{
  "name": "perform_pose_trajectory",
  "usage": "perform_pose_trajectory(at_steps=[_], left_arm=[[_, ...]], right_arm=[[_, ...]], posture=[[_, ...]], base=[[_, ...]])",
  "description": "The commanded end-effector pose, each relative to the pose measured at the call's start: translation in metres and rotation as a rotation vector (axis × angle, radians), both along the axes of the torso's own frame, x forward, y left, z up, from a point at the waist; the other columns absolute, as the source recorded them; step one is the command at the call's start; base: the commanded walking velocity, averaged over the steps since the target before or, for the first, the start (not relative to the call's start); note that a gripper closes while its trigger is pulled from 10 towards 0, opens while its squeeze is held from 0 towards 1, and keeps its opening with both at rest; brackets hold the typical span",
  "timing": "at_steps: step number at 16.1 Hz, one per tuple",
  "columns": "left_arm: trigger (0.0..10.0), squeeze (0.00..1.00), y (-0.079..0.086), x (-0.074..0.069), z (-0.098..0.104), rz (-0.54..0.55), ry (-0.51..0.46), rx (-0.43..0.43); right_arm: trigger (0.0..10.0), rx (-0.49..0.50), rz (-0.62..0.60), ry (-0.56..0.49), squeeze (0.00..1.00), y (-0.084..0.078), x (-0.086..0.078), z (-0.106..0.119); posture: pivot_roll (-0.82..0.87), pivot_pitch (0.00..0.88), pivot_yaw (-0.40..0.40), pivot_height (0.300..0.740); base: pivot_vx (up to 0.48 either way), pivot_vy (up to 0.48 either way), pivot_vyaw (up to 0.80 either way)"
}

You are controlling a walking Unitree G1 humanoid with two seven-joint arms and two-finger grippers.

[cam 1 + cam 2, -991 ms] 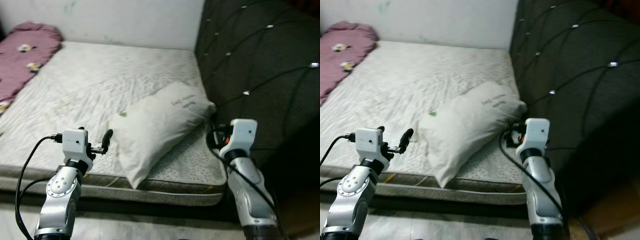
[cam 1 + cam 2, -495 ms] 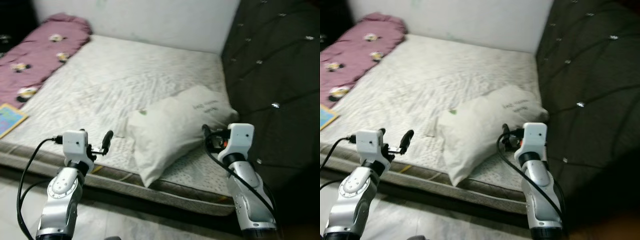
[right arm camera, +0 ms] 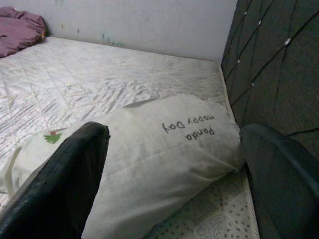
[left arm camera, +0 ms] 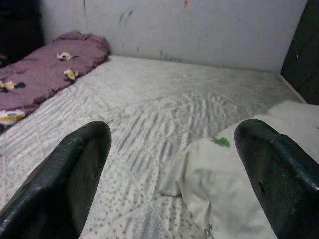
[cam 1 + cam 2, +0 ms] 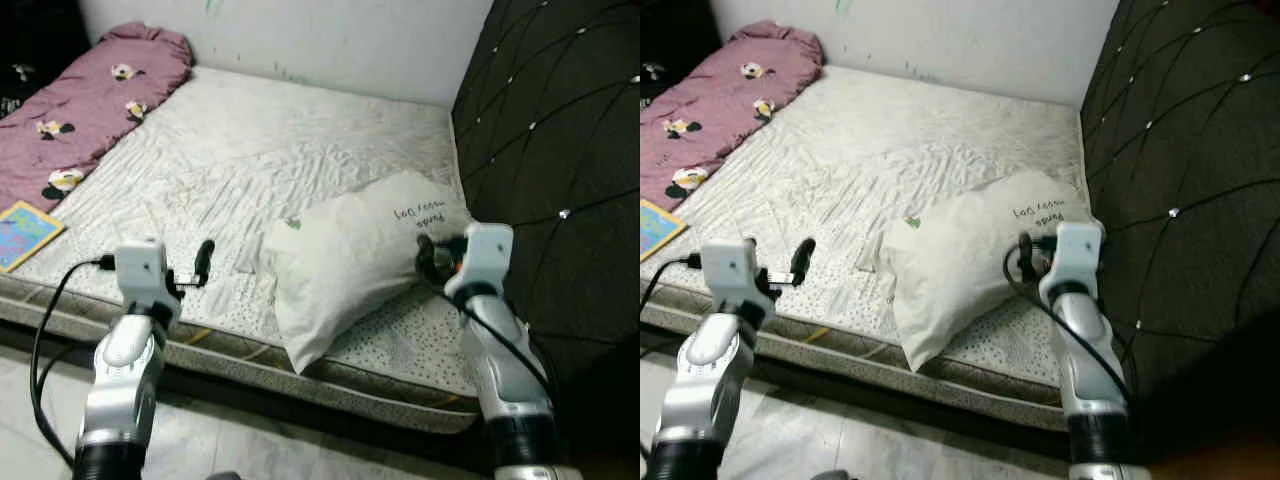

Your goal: Clean up the room

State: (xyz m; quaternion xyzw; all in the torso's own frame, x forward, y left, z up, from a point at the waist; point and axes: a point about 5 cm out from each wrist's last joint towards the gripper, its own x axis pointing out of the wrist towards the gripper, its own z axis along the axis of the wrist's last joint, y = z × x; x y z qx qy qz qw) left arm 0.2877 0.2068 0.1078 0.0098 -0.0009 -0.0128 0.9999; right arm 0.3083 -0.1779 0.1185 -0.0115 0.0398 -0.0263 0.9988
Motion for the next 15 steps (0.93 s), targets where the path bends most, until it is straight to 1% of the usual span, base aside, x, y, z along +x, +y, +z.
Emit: perform_pose_trajectory(at_steps=[1,2,3,4,5,6,7,9,10,11,12,14,15], left_arm=[[10.0,0.00,0.004,0.004,0.002,0.007,-0.012,0.007],[10.0,0.00,0.007,0.009,0.003,0.011,-0.016,0.009],[10.0,0.00,0.008,0.012,0.005,0.016,-0.026,-0.001],[10.0,0.00,0.009,0.017,0.010,0.016,-0.032,-0.004],[10.0,0.00,0.007,0.021,0.010,-0.017,-0.029,-0.003],[10.0,0.00,0.003,0.024,0.010,-0.051,-0.026,0.002],[10.0,0.00,0.004,0.027,0.009,-0.052,-0.022,0.009],[10.0,0.00,0.003,0.030,0.008,-0.050,-0.023,0.007],[10.0,0.00,0.000,0.032,0.009,-0.046,-0.039,0.022],[10.0,0.00,0.000,0.033,0.009,-0.045,-0.042,0.026],[10.0,0.00,0.004,0.033,0.009,-0.027,-0.053,0.020],[10.0,0.00,0.008,0.032,0.009,-0.005,-0.059,0.009],[10.0,0.00,0.009,0.030,0.010,0.010,-0.071,-0.022]], right_arm=[[10.0,-0.015,-0.024,0.009,0.00,-0.003,-0.001,0.004],[10.0,-0.029,-0.036,-0.006,0.00,-0.004,0.000,0.010],[10.0,-0.001,-0.071,-0.021,0.00,-0.007,-0.004,0.019],[10.0,0.002,-0.093,-0.056,0.00,-0.008,-0.008,0.029],[10.0,0.016,-0.098,-0.068,0.00,-0.007,-0.009,0.033],[10.0,0.048,-0.109,-0.076,0.00,-0.007,-0.011,0.035],[10.0,0.067,-0.120,-0.089,0.00,-0.004,-0.011,0.039],[10.0,0.040,-0.103,-0.092,0.00,0.000,-0.008,0.041],[10.0,0.015,-0.086,-0.062,0.00,-0.001,-0.005,0.033],[10.0,0.010,-0.085,-0.047,0.00,-0.002,-0.004,0.029],[10.0,-0.019,-0.071,-0.021,0.00,0.000,-0.004,0.019],[10.0,-0.052,-0.042,-0.007,0.00,0.005,-0.006,0.008],[10.0,-0.078,-0.028,-0.015,0.00,0.009,-0.011,-0.002]], posture=[[-0.01,0.000,-0.075,0.740],[-0.03,0.000,-0.073,0.740],[-0.06,0.000,-0.052,0.740],[-0.07,0.000,-0.026,0.740],[-0.08,0.000,-0.001,0.740],[-0.09,0.000,0.005,0.740],[-0.10,0.000,0.010,0.740],[-0.10,0.000,0.006,0.740],[-0.08,0.000,-0.007,0.740],[-0.08,0.000,-0.012,0.740],[-0.06,0.000,-0.025,0.740],[-0.05,0.000,-0.034,0.740],[-0.04,0.000,-0.044,0.740]], base=[[0.000,0.000,0.00],[0.000,0.000,0.00],[0.000,0.000,0.00],[0.000,0.000,0.00],[0.000,0.000,0.00],[0.000,0.000,0.00],[0.000,0.000,0.00],[0.000,0.000,0.00],[0.000,0.000,0.00],[0.000,0.000,0.00],[0.000,0.000,0.00],[0.000,0.000,0.00],[0.000,0.000,0.00]])
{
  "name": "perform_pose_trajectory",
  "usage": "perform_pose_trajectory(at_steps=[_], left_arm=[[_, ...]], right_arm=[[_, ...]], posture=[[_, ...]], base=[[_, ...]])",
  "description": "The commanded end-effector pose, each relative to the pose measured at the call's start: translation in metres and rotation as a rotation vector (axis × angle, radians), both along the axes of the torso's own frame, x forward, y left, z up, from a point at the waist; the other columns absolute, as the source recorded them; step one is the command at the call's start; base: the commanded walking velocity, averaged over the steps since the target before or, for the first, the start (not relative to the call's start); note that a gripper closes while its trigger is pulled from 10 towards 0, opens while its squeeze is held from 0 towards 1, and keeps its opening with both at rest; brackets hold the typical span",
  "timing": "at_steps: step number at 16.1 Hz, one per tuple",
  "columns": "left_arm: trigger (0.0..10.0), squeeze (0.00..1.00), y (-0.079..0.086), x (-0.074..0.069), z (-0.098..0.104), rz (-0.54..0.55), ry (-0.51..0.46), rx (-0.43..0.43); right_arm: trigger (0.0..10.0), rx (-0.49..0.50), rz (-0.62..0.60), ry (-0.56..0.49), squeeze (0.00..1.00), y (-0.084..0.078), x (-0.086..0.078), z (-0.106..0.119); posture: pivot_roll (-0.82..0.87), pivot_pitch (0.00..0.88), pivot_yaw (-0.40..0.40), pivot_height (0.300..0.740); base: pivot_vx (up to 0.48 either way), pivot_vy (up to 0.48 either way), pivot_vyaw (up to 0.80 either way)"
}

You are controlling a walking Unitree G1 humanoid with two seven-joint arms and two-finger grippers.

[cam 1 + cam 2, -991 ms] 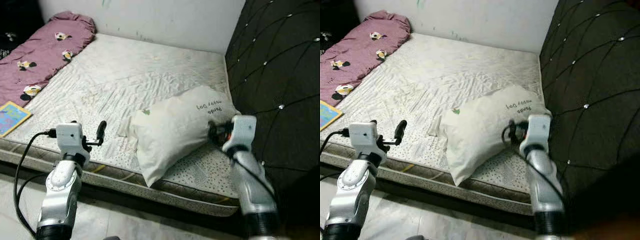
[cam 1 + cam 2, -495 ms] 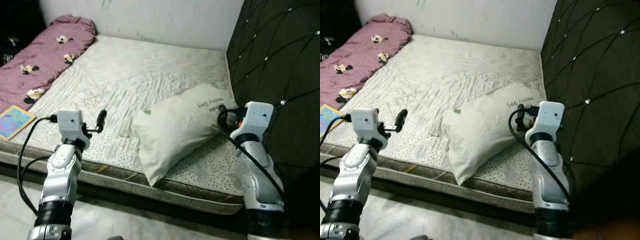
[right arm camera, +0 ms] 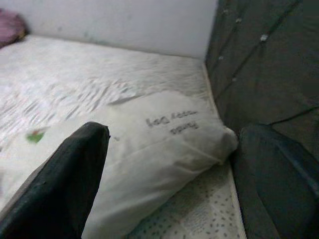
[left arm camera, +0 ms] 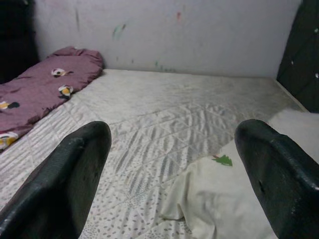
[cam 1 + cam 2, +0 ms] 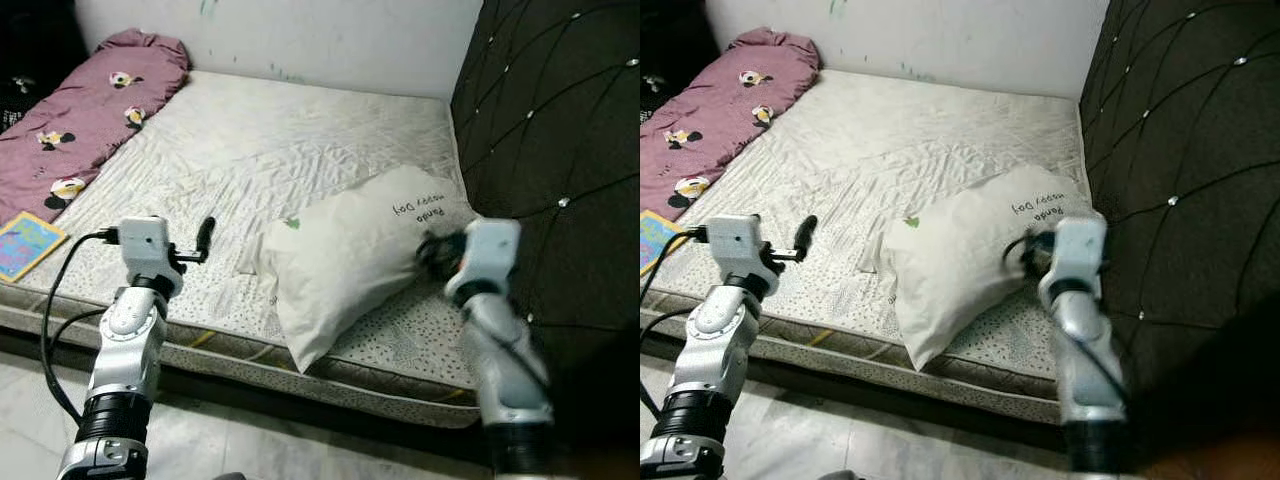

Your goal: Clean up the room

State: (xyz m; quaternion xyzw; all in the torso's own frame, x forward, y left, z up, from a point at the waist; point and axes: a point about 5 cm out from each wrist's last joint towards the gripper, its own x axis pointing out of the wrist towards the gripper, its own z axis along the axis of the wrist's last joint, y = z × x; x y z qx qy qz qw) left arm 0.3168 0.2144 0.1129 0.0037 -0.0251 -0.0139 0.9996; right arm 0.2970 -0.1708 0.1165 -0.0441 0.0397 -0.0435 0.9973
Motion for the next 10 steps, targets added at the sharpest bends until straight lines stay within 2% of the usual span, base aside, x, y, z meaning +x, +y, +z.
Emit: perform_pose_trajectory(at_steps=[1,3,5,7,9,10], left_arm=[[10.0,0.00,0.003,0.000,0.008,0.014,-0.037,-0.015],[10.0,0.00,0.006,-0.001,0.005,0.027,-0.036,-0.002],[10.0,0.00,0.002,-0.008,-0.004,0.038,-0.015,0.019],[10.0,0.00,0.001,-0.016,-0.011,0.019,0.024,0.052],[10.0,0.00,0.005,-0.025,-0.018,0.024,0.049,0.048],[10.0,0.00,0.003,-0.026,-0.018,0.017,0.052,0.039]], right_arm=[[10.0,-0.029,0.037,-0.006,0.00,0.002,-0.001,-0.005],[10.0,0.002,0.044,0.009,0.00,-0.004,0.001,-0.012],[10.0,-0.010,-0.008,0.023,0.00,-0.016,-0.008,-0.026],[10.0,0.062,0.019,0.032,0.00,-0.012,-0.015,-0.032],[10.0,0.046,0.003,0.017,0.00,-0.009,-0.019,-0.034],[10.0,0.068,0.000,0.012,0.00,-0.009,-0.018,-0.033]], posture=[[-0.03,0.000,-0.054,0.740],[-0.04,0.000,-0.052,0.740],[-0.03,0.000,-0.035,0.740],[-0.02,0.000,-0.031,0.740],[-0.02,0.000,-0.032,0.740],[-0.02,0.000,-0.033,0.740]], base=[[0.000,0.000,0.00],[0.000,0.000,0.00],[0.000,0.000,0.00],[0.000,0.000,0.00],[0.000,0.000,0.00],[0.000,0.000,0.00]])
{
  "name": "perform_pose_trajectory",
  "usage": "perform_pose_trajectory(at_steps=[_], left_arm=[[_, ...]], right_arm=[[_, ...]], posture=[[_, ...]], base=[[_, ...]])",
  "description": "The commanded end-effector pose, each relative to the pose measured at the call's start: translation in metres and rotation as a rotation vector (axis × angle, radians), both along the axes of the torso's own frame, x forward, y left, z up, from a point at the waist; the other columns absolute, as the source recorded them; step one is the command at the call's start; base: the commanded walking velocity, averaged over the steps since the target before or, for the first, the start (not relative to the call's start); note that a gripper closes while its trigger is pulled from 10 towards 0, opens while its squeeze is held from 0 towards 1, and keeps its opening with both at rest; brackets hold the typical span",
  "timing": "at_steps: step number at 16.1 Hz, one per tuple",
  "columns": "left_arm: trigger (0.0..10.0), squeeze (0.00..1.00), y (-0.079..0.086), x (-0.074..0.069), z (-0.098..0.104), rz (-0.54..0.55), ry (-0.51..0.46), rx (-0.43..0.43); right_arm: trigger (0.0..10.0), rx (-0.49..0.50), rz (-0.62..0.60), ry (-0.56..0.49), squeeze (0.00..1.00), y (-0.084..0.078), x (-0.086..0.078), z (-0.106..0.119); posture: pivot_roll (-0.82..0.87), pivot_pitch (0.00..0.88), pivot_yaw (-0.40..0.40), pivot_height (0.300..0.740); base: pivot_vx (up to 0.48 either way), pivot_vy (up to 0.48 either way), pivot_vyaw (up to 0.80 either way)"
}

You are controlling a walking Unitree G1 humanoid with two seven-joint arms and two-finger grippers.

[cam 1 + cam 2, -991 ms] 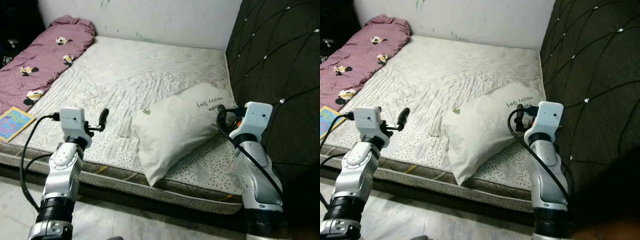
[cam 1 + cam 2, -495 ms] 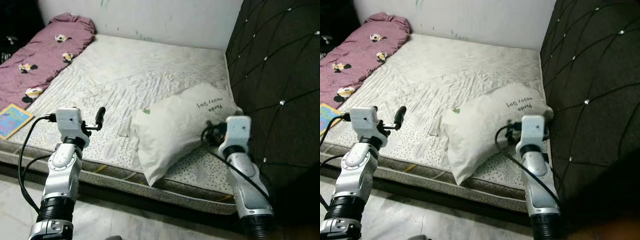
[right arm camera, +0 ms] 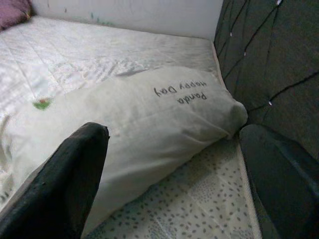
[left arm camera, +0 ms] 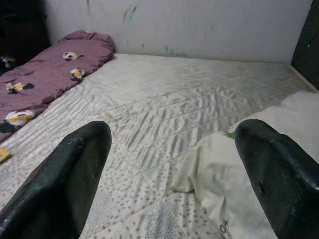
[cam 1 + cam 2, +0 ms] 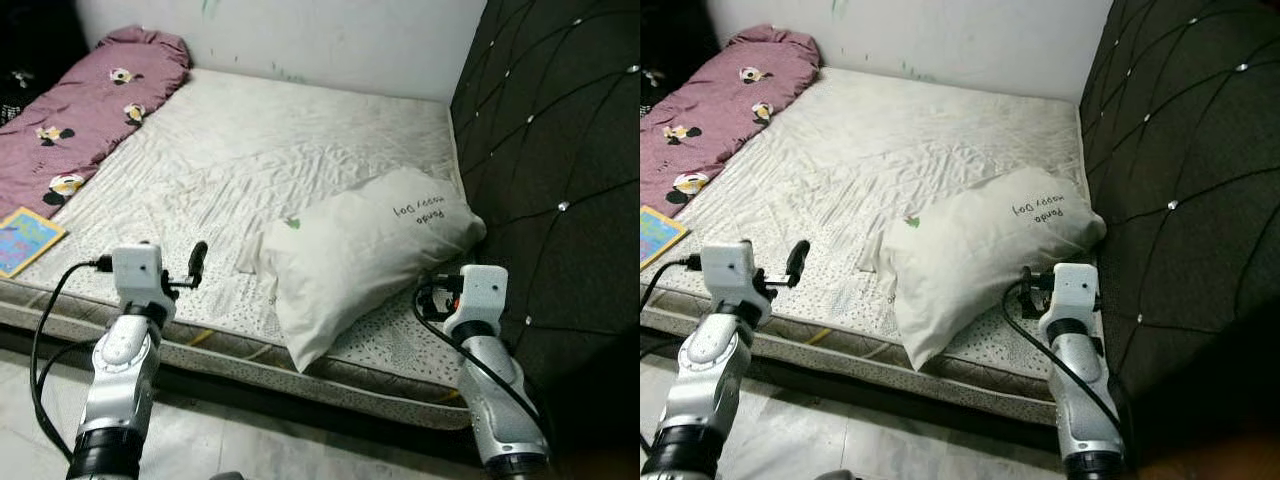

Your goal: Clean up the room

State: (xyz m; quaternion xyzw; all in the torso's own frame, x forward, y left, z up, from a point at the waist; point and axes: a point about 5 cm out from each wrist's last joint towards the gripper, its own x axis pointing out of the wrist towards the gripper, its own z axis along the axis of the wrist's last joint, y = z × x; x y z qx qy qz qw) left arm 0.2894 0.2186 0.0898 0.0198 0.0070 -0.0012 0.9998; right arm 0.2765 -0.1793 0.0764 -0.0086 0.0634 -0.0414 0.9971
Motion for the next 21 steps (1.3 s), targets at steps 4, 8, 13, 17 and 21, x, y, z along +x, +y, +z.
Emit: perform_pose_trajectory(at_steps=[4,8,13,17,21], left_arm=[[10.0,0.00,-0.012,0.001,0.008,-0.043,-0.010,-0.012],[10.0,0.00,-0.009,-0.012,0.004,-0.043,0.022,-0.020],[10.0,0.00,-0.006,-0.010,0.009,-0.031,0.016,-0.023],[10.0,0.00,-0.013,-0.019,0.008,-0.082,0.014,-0.029],[10.0,0.00,-0.014,-0.021,0.007,-0.086,0.016,-0.033]], right_arm=[[10.0,0.028,-0.001,-0.052,0.00,0.002,0.002,0.009],[10.0,0.037,0.019,-0.045,0.00,0.006,-0.003,0.010],[10.0,0.040,0.023,-0.040,0.00,0.008,-0.003,0.012],[10.0,0.040,0.028,-0.032,0.00,0.007,-0.003,0.013],[10.0,0.031,0.042,-0.029,0.00,0.008,-0.002,0.014]], posture=[[-0.01,0.000,-0.025,0.740],[-0.01,0.000,-0.048,0.740],[-0.01,0.000,-0.061,0.740],[0.00,0.000,-0.070,0.740],[-0.01,0.000,-0.079,0.740]], base=[[0.000,0.000,-0.13],[0.000,0.000,-0.51],[0.000,0.000,-0.32],[0.221,0.000,0.00],[0.327,0.000,0.00]])
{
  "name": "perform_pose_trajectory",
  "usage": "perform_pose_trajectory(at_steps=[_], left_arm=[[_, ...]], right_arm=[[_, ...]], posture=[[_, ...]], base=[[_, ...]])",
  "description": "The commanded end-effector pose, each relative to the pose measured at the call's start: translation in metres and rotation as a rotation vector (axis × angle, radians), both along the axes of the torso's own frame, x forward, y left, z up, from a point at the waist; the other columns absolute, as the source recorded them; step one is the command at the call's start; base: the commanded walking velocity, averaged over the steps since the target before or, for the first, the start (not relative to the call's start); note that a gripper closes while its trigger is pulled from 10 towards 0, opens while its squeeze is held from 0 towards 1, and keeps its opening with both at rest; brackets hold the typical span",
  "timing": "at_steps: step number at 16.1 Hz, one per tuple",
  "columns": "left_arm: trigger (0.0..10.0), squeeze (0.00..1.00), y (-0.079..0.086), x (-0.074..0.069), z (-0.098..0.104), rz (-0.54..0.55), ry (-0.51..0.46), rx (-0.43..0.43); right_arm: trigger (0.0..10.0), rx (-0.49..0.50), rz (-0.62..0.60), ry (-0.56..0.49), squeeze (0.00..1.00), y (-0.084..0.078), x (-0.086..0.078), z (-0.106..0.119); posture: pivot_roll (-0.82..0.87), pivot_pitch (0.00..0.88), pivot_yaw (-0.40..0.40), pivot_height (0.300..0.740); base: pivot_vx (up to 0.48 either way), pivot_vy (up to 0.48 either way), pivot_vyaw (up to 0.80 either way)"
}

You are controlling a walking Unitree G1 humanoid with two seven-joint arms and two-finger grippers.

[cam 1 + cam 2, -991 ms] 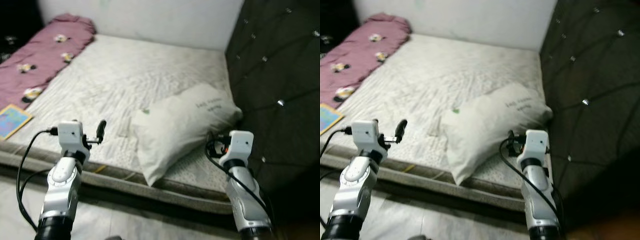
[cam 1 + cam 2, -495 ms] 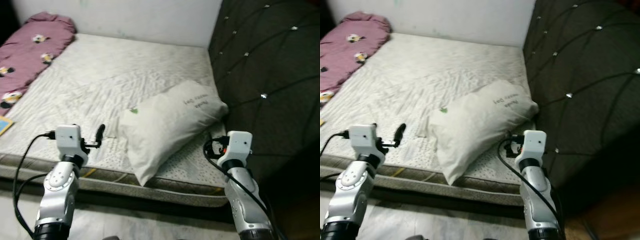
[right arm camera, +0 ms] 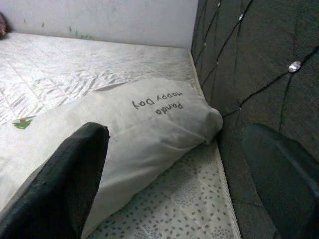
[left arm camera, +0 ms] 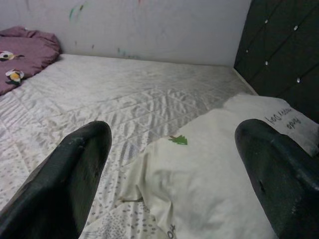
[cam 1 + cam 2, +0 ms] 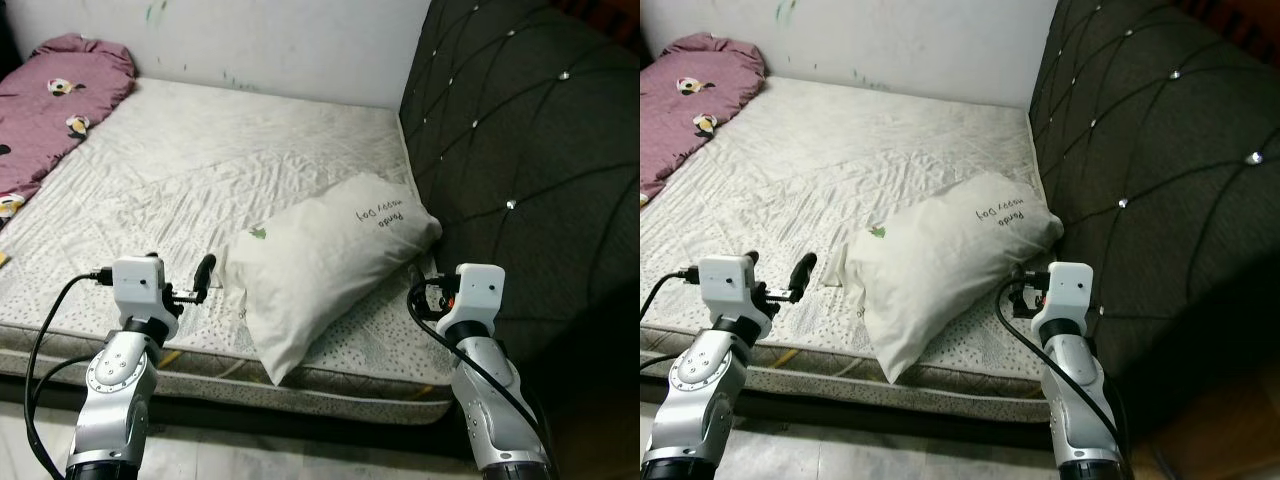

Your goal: Clean up the room

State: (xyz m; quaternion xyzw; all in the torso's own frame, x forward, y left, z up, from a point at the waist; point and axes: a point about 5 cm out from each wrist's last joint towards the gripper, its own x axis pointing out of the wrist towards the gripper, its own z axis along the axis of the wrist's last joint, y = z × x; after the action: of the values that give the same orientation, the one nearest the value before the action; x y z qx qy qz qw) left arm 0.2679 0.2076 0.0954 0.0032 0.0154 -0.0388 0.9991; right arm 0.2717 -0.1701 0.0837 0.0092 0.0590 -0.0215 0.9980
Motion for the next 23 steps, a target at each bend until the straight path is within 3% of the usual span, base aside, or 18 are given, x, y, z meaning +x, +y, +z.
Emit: perform_pose_trajectory(at_steps=[1,14,19,23], left_arm=[[10.0,0.00,-0.004,0.000,0.002,-0.014,-0.003,-0.001],[10.0,0.00,-0.002,-0.002,0.000,-0.032,0.006,0.006],[10.0,0.00,-0.001,-0.001,0.001,-0.045,0.008,0.017],[10.0,0.00,-0.002,-0.005,-0.008,-0.025,0.064,0.049]], right_arm=[[10.0,-0.009,0.007,-0.022,0.00,-0.001,0.003,0.007],[10.0,-0.030,0.005,-0.032,0.00,-0.003,0.010,0.010],[10.0,-0.030,0.003,-0.032,0.00,-0.004,0.009,0.010],[10.0,-0.033,0.004,-0.030,0.00,-0.005,0.009,0.009]], posture=[[-0.01,0.000,-0.079,0.740],[0.00,0.000,-0.083,0.740],[-0.01,0.000,-0.083,0.740],[-0.01,0.000,-0.090,0.740]], base=[[0.266,0.000,0.00],[0.286,0.000,0.00],[0.357,0.000,-0.38],[0.000,0.000,0.00]])
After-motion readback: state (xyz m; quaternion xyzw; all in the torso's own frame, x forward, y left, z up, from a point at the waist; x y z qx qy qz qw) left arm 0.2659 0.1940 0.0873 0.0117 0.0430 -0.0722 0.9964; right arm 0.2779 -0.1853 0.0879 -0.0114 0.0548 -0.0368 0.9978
